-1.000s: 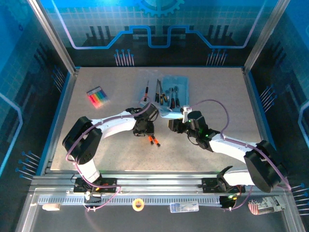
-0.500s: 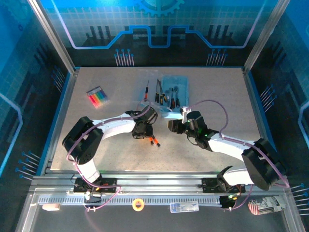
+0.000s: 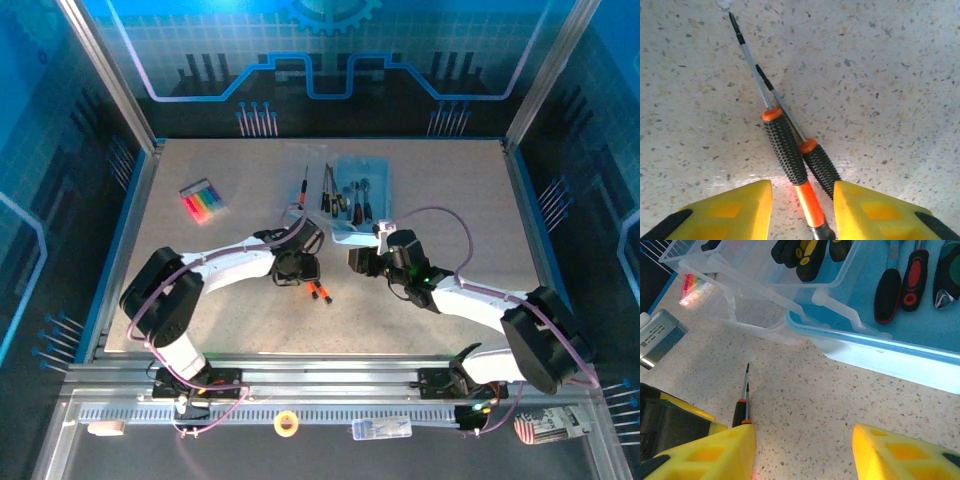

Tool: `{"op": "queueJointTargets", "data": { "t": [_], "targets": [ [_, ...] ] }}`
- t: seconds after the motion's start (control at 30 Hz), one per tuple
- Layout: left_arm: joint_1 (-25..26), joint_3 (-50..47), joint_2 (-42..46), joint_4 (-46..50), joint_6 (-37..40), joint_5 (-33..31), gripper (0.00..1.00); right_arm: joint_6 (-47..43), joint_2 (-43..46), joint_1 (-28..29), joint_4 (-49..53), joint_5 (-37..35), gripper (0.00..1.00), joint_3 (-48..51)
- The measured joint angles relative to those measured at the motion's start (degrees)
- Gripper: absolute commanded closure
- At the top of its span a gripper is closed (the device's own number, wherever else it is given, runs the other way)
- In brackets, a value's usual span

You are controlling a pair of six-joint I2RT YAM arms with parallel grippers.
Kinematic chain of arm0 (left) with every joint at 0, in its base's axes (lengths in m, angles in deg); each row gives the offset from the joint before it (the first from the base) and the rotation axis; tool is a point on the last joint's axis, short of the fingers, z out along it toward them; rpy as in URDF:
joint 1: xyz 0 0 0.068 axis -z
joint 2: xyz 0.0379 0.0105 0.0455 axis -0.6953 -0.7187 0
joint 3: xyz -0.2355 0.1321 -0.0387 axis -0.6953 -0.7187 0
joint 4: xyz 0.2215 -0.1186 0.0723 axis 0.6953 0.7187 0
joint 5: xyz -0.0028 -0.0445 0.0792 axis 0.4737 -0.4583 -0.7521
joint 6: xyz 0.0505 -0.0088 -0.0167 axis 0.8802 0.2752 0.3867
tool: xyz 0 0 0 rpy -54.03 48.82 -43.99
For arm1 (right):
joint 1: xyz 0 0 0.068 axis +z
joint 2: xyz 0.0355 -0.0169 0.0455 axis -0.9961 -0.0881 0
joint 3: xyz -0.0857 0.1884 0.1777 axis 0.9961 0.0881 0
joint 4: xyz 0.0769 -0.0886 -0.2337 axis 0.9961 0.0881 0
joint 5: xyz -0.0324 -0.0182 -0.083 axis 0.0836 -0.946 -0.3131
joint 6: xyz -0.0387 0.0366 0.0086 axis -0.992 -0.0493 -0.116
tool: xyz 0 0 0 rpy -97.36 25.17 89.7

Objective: Pack the tool kit

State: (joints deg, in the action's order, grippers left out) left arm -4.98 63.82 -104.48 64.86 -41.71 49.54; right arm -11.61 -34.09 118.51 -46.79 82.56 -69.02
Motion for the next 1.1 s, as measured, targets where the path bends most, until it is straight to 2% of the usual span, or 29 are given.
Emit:
{"op": "queueJointTargets", "data": {
  "t": [0.47,0.97,1.1],
  "targets": [
    [0.1,-0.5,-3.6,-1.2,-2.0,0.2,0.64,0.0,0.0,-0.2,0.0,0.0,0.45,0.0],
    [0.2,-3.1,-2.4,-1.2,-2.0,-1.8,0.69,0.0,0.0,-0.2,0.0,0.0,0.45,0.0],
    [0.2,-4.3,-1.6,-1.4,-2.0,-2.3,0.74,0.0,0.0,-0.2,0.0,0.0,0.45,0.0]
  ]
}}
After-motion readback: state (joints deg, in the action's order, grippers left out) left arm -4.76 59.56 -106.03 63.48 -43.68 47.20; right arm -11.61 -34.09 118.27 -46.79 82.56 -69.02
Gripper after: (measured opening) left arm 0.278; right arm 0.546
